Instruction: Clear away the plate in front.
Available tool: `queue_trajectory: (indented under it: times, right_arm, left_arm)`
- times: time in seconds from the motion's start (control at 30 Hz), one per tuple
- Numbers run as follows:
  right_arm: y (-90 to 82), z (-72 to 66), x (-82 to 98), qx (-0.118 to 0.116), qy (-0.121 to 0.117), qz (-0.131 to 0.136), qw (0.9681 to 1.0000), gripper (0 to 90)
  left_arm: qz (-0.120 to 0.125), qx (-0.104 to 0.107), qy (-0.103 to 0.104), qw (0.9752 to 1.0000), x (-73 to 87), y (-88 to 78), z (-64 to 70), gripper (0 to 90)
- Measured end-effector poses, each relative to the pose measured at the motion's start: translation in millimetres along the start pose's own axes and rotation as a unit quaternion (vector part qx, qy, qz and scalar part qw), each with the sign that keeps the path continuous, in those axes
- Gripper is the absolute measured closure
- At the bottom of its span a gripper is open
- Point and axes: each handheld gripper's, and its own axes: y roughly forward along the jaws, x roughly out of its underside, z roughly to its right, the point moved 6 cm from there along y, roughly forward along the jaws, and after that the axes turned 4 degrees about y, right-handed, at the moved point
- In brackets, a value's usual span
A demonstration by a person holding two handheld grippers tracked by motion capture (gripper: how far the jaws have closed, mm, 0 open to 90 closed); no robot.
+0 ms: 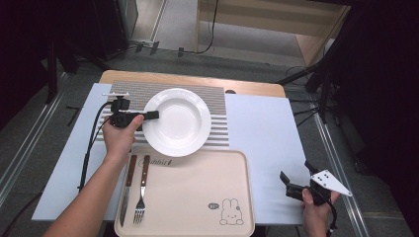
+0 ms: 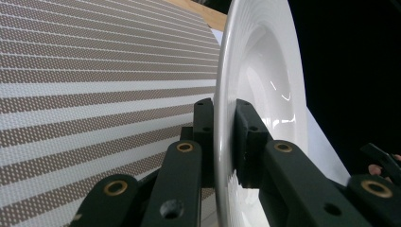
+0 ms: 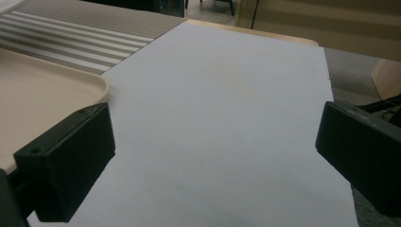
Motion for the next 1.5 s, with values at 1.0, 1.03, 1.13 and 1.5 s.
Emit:
queue_trajectory:
  times: [1.0, 1.03, 1.13, 1.5]
  right_arm:
    - [-0.2, -0.6, 0.0, -0.001, -0.002, 0.001, 1.0000, 0.0]
    - [-0.2, -0.6, 0.0, -0.001, -0.002, 0.001, 1.0000, 0.0]
    - [-0.3, -0.6, 0.0, -0.001, -0.002, 0.001, 1.0000, 0.0]
    - [0.0, -0.7, 0.0, 0.000, -0.002, 0.001, 1.0000, 0.0]
  left_arm:
    - [-0.016, 0.044, 0.013, 0.9988, 34.1, -7.7, 35.5, 79.7]
    - [-0.017, 0.047, 0.015, 0.9986, 35.8, -8.1, 36.4, 79.6]
    - [-0.020, 0.062, 0.016, 0.9978, 40.7, -8.9, 40.0, 79.9]
    - [-0.026, 0.076, 0.027, 0.9964, 51.5, -15.8, 56.3, 79.9]
